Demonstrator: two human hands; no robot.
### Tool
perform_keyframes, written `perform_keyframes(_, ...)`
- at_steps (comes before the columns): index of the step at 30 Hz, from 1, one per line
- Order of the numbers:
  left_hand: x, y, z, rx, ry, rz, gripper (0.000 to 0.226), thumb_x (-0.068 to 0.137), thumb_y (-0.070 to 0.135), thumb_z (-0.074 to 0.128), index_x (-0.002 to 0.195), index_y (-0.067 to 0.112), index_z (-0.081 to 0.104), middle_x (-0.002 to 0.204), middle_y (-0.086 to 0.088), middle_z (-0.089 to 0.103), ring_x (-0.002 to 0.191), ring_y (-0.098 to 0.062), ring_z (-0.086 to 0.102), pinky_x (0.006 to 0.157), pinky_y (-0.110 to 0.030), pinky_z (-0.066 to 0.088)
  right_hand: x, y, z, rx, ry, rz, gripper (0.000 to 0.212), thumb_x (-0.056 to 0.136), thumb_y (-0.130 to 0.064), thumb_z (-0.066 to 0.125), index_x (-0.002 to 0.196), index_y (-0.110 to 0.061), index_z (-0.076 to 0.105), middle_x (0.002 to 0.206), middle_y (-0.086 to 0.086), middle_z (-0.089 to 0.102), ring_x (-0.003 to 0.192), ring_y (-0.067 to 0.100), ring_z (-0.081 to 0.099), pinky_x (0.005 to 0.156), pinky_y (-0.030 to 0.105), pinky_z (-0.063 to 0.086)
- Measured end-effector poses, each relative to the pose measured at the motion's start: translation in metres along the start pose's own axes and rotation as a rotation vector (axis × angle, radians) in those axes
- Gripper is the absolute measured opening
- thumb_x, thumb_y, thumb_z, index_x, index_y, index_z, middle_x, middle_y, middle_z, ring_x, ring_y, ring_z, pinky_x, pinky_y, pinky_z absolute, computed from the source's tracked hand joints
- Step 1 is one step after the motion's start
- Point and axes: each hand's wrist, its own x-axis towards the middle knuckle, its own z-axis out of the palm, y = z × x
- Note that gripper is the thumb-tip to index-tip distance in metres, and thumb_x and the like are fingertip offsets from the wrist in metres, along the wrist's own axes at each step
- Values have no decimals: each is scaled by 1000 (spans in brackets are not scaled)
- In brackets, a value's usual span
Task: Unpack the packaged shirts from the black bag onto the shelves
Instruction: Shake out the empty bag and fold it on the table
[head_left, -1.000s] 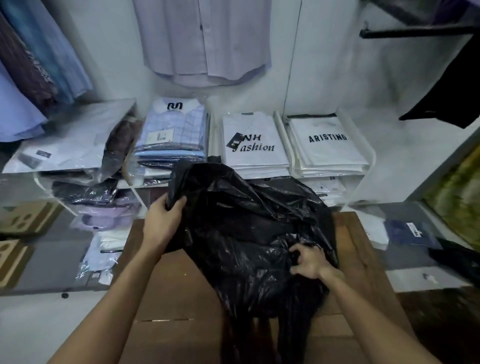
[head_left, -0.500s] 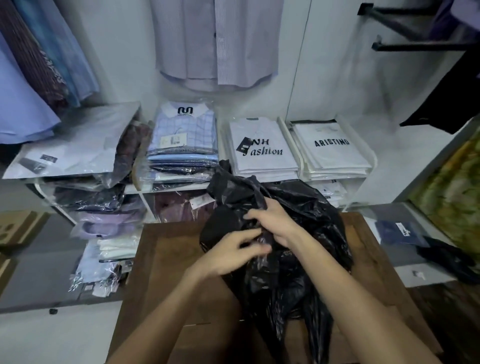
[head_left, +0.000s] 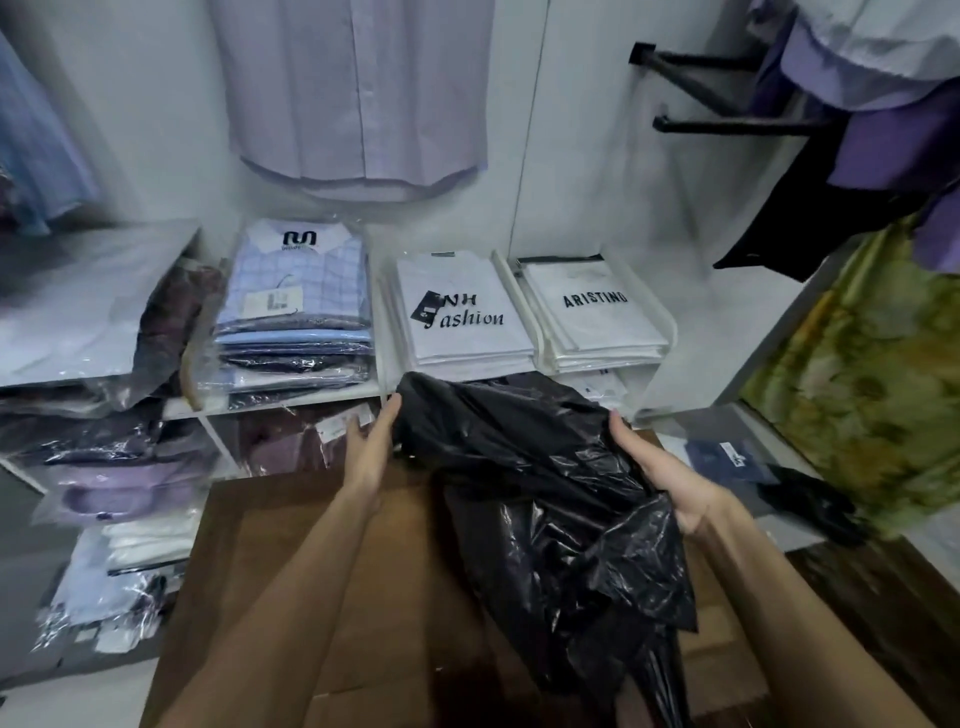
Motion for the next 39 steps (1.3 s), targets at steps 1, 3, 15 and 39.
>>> perform_keyframes(1,4,4,7,-33,-31,-10,105,80,57,78,160,18,20,136,5,49,121,-26,57,110,-48,43,-6,1,-8,-78,25,16,56,80,-78,63,114,-34,71,126,-7,70,121,18,65,111,37,42)
perform_keyframes(3,14,7,19,-32,-93,-57,90,65,41,88,140,6,51,125,-7,68,108,-29,67,101,-51,53,-14,4,-24,-174,23,44,50,74,-76,70,108,-40,63,113,-20,69,109,8,64,102,29,41)
perform_keyframes(15,-31,90,-42,-105,-94,182,44,70,16,74,112,3,70,104,-21,69,79,-30,69,75,-37,57,40,14,-56,-221,460,-227,29,75,3,48,67,-16,68,64,3,68,66,21,64,60,26,44)
perform_keyframes(39,-86,47,-90,407,-325,-46,39,87,33,54,124,26,66,77,6,63,71,-9,63,63,-17,47,75,-26,20,-688,-929,2,99,79,-51,83,156,-12,35,154,13,50,139,29,52,115,50,43)
